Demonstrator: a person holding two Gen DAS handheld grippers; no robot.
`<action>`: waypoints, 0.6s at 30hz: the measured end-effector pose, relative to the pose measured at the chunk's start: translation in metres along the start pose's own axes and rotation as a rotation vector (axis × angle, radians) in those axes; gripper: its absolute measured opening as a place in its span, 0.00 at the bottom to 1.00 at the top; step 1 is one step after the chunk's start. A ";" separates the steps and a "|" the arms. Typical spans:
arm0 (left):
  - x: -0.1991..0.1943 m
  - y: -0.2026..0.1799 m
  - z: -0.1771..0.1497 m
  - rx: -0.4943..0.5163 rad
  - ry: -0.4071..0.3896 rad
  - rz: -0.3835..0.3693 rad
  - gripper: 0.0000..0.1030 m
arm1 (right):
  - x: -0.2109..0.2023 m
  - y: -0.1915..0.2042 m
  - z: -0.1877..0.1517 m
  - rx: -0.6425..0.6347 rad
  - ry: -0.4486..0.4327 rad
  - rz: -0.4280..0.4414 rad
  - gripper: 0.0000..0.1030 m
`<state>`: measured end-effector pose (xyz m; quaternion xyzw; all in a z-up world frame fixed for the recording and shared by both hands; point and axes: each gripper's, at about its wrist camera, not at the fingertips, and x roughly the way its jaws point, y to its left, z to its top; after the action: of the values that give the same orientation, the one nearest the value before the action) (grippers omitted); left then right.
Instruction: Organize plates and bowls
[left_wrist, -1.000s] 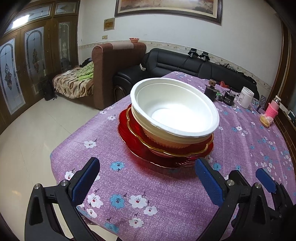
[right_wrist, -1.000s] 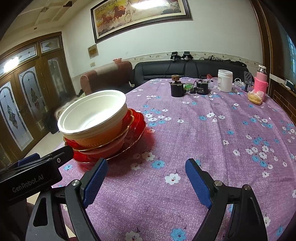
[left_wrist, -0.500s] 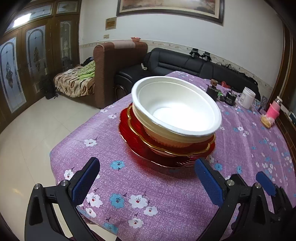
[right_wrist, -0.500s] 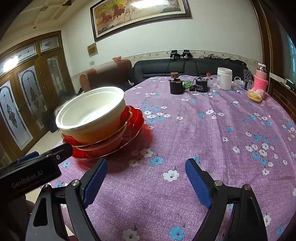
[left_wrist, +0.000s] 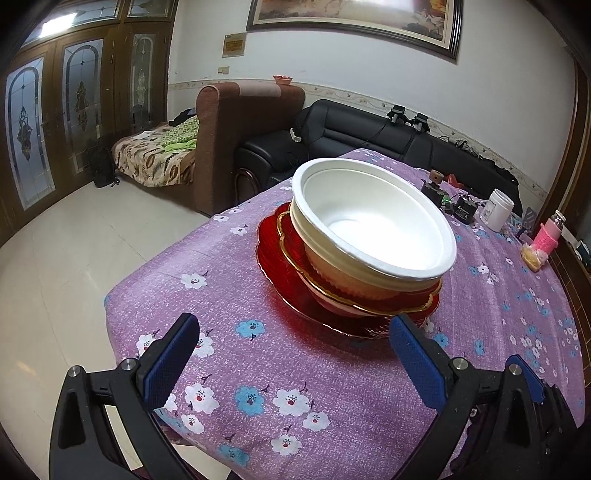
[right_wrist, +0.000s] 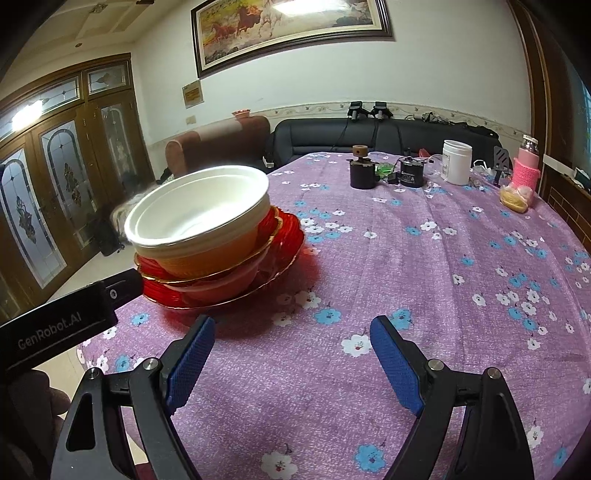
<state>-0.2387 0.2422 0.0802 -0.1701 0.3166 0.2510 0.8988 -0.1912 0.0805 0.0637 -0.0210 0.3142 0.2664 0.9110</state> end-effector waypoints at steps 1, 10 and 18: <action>0.000 0.000 0.000 0.000 0.002 0.001 0.99 | 0.001 0.001 0.000 0.001 0.003 0.003 0.87; 0.000 0.007 0.000 0.001 0.019 0.001 0.99 | 0.006 0.006 -0.005 -0.009 0.021 0.003 0.87; 0.009 0.009 0.000 -0.008 0.045 -0.011 0.99 | 0.009 0.007 -0.004 -0.015 0.029 -0.013 0.87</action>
<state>-0.2376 0.2532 0.0728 -0.1809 0.3348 0.2435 0.8922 -0.1915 0.0901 0.0559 -0.0338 0.3253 0.2625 0.9078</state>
